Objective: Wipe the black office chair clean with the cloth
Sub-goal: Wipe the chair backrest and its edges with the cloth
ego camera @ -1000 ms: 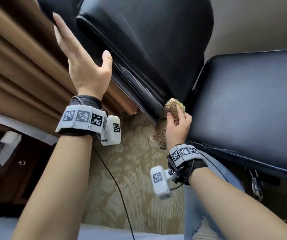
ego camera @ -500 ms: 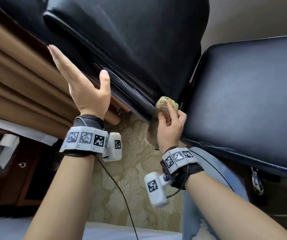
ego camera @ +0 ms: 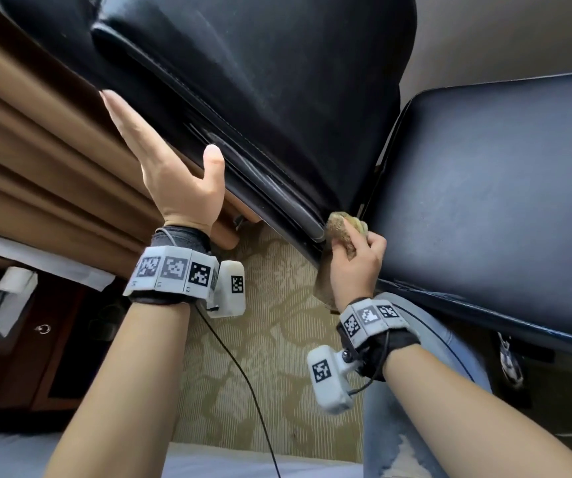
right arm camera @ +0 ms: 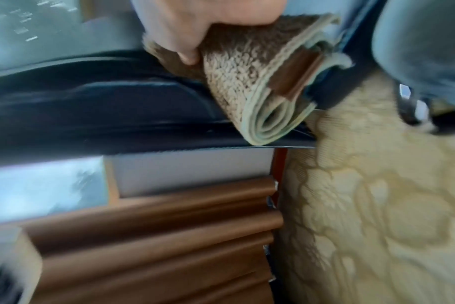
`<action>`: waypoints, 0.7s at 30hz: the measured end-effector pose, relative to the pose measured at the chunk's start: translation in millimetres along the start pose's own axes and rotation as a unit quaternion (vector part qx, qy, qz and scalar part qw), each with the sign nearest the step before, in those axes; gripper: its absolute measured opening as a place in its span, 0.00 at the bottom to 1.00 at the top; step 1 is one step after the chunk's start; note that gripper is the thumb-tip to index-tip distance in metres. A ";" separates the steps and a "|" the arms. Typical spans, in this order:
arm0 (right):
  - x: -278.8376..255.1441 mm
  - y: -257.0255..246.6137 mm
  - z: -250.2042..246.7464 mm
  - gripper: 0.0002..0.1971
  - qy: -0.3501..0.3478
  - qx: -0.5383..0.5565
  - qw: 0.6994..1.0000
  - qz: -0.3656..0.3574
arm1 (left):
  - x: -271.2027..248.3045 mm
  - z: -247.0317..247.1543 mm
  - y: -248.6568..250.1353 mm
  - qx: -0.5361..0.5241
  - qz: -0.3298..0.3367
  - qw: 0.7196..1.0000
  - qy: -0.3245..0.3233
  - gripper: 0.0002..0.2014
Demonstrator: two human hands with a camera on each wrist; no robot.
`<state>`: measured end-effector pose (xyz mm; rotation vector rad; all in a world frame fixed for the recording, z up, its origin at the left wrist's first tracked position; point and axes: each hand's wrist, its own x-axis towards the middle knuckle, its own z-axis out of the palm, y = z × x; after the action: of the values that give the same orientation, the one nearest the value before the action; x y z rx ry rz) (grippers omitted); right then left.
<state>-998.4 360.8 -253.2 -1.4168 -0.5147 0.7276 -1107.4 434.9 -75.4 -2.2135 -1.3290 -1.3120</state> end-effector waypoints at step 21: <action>-10.3 41.1 -3.5 0.20 0.040 0.030 0.987 0.153 | 0.6 1.0 -7.3 0.028 0.018 0.999 -0.007 0.43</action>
<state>-1008.9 351.0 -293.2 -1.4780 -0.2117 0.9188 -1112.6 439.9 -77.1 -2.2034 -1.3090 -1.2338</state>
